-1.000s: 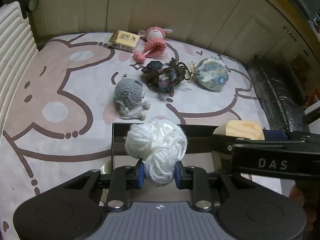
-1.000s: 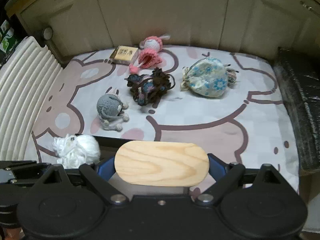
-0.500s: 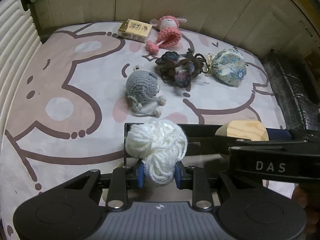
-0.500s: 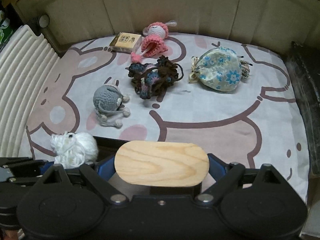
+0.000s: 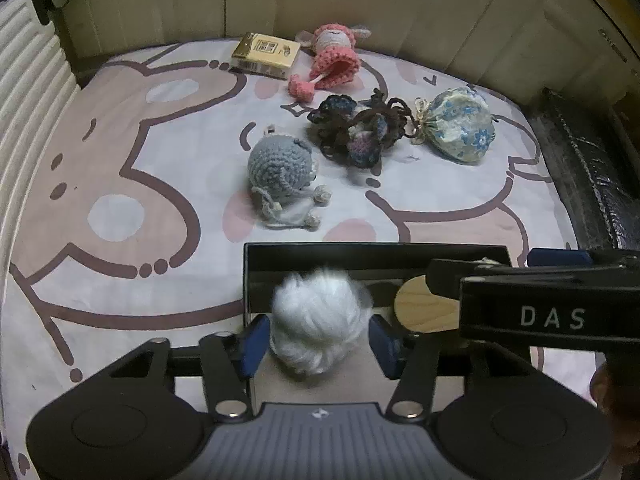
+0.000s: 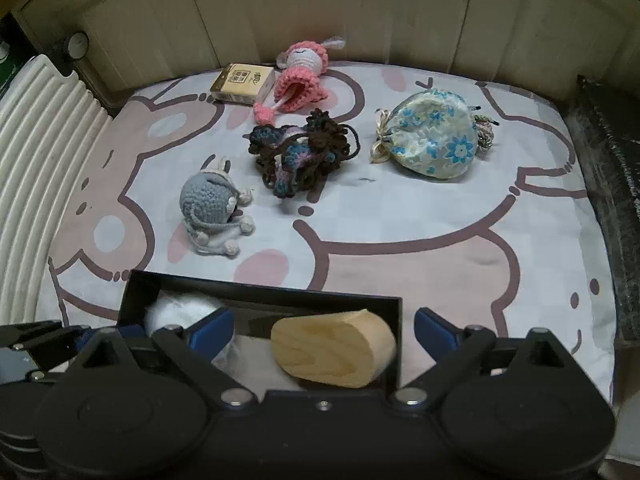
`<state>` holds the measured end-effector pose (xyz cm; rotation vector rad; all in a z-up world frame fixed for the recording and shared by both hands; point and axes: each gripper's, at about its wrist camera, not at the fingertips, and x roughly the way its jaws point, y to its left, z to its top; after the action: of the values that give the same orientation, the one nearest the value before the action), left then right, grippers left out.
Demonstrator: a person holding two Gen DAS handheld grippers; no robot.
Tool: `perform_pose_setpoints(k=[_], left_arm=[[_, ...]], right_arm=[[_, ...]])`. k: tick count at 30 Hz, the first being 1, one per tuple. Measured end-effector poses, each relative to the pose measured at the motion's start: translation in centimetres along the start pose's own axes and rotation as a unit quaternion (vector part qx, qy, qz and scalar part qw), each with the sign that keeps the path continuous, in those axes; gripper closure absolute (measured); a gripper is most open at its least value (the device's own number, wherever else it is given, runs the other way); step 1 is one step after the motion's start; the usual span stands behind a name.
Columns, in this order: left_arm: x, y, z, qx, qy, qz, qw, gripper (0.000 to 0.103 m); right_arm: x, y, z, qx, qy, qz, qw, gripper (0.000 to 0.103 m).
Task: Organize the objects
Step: 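Release the yarn ball into the black box with the left tool while the right tool releases the block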
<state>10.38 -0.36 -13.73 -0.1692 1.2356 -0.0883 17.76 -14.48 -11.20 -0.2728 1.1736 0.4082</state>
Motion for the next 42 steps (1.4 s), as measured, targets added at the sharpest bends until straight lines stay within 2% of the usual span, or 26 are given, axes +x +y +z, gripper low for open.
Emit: perform_pose_setpoints(k=[7,10,15,19,21,25,28,35,42], left_arm=[[-0.7,-0.1,-0.1,0.002,-0.006,-0.003,1.0,0.045],[-1.0,-0.1,-0.1,0.001,-0.012,-0.005,0.9999,0.046],[-1.5,0.1,0.0,-0.008,-0.019,-0.012,0.9997,0.051],[-1.4,0.0,0.0,-0.004,-0.018,-0.013,0.9997,0.052],[-1.3,-0.1,0.0,-0.002,-0.015,-0.014,0.9998,0.055],[-1.0,0.0,-0.1,0.0,-0.01,-0.014,0.9999,0.063],[-0.9,0.1,-0.1,0.0,-0.009,-0.013,0.9999,0.066],[-0.8,0.0,-0.1,0.002,-0.008,-0.011,0.9999,0.071],[-1.4,-0.4,0.1,0.008,-0.016,-0.01,0.9998,0.071]], right_arm=[[-0.8,-0.3,-0.1,0.0,0.003,-0.001,1.0,0.008],[-1.2,-1.0,0.0,0.015,0.002,-0.002,1.0,0.022],[-1.2,-2.5,-0.1,0.053,0.016,0.017,0.998,0.055],[-0.5,-2.4,-0.2,0.051,0.022,0.023,0.998,0.065],[0.1,-1.9,-0.2,0.037,0.025,0.012,0.999,0.068],[1.5,-1.3,-0.4,0.029,0.055,0.031,0.998,0.081],[0.8,-0.8,-0.2,0.009,0.034,0.006,0.999,0.081],[-0.2,-1.4,-0.1,0.011,0.026,0.0,1.0,0.076],[-1.3,-1.1,-0.2,-0.005,0.009,0.0,1.0,0.071]])
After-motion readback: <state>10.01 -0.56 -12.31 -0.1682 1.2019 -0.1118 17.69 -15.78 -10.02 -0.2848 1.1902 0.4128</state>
